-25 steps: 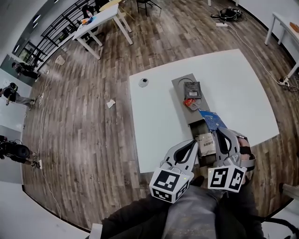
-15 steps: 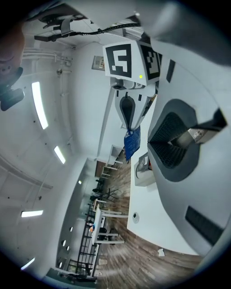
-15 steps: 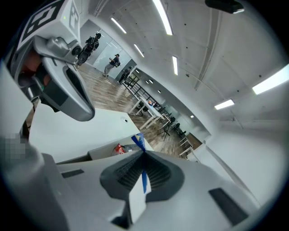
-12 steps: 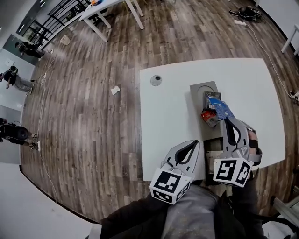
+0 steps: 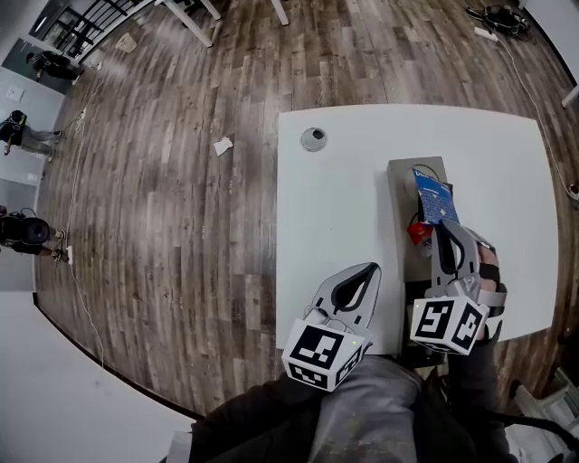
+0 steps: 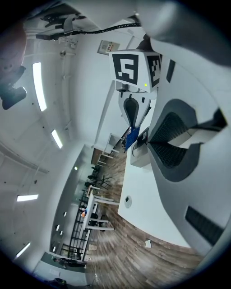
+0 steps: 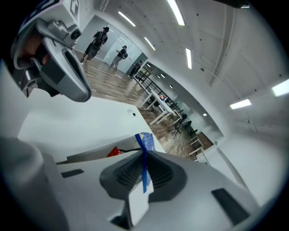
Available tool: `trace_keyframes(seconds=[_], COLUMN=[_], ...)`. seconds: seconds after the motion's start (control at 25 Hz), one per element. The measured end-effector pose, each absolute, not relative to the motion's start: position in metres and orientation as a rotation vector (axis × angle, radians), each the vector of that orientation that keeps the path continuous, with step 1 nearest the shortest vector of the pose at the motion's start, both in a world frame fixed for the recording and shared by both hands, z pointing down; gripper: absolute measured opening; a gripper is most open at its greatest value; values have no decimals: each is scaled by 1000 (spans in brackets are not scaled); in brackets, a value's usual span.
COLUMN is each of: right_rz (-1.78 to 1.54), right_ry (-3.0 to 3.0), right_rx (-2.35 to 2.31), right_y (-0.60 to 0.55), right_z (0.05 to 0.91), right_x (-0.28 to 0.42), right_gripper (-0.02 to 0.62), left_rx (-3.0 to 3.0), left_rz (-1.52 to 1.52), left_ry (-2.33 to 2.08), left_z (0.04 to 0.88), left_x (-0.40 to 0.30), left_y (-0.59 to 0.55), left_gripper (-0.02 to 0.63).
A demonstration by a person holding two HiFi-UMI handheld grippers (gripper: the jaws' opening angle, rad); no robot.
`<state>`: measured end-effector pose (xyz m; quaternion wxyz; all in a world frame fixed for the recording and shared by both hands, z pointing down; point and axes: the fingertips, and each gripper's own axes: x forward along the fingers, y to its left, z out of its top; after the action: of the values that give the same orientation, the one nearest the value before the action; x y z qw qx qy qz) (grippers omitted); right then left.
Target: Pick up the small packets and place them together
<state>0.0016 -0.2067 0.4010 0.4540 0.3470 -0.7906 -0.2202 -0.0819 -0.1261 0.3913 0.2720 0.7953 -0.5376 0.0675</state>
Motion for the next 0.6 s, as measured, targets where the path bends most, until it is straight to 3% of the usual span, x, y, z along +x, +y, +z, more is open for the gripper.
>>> trace_keyframes(seconds=[0.6], right_rz=[-438], right_ry=[-2077], right_rx=[745], right_y=[-189], right_z=[415], right_x=[-20], right_gripper=[41], left_rx=[2123], left_rz=[188], left_ry=[-1440], left_z=[398], left_x=[-83], left_y=[-131], left_gripper=[3])
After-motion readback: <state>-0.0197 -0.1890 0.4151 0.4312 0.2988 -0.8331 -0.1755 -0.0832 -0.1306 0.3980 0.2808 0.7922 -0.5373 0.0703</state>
